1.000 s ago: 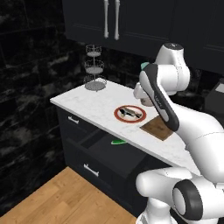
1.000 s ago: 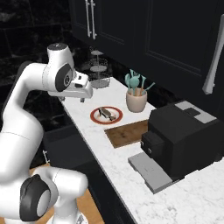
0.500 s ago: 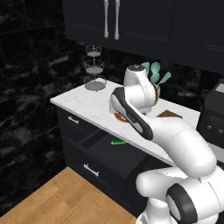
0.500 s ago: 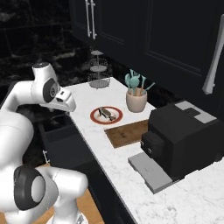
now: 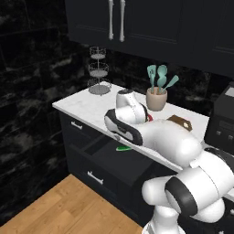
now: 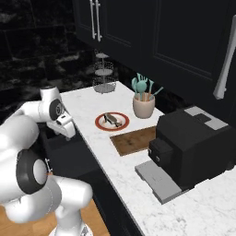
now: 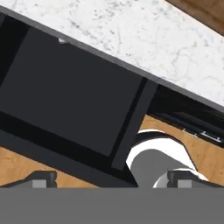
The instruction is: Pick up the knife from the drawer and place it on the cutting board. Then place the meat from the plate to the cutting board.
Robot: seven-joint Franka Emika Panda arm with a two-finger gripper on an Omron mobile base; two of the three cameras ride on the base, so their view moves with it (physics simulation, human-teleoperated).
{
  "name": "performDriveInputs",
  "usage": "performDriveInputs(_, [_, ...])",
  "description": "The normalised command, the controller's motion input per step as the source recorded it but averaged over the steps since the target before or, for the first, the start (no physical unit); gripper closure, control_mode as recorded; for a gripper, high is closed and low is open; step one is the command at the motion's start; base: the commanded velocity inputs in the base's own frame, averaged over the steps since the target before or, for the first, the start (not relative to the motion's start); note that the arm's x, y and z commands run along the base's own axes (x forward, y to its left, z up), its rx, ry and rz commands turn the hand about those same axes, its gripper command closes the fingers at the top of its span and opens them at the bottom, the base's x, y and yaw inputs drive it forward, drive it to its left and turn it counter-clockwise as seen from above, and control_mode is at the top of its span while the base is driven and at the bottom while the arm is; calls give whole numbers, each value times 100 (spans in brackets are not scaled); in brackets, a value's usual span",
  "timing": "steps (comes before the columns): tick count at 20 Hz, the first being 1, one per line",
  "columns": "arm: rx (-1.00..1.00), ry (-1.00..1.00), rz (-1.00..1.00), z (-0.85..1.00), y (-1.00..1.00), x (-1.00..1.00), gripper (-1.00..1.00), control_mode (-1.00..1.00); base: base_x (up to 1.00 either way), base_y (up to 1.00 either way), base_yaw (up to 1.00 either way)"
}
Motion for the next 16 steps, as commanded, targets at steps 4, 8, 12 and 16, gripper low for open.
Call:
performDriveInputs(4, [4,12,-13,-76,0,0,-100,-100,0,0,0])
performDriveInputs(8, [3,4,-10,-73,0,0,-100,-100,0,0,0])
performDriveInputs(12, [0,3,-10,-60,3,0,-100,-100,0,0,0])
performDriveInputs(16, [0,0,-8,-56,37,0,-100,-100,0,0,0])
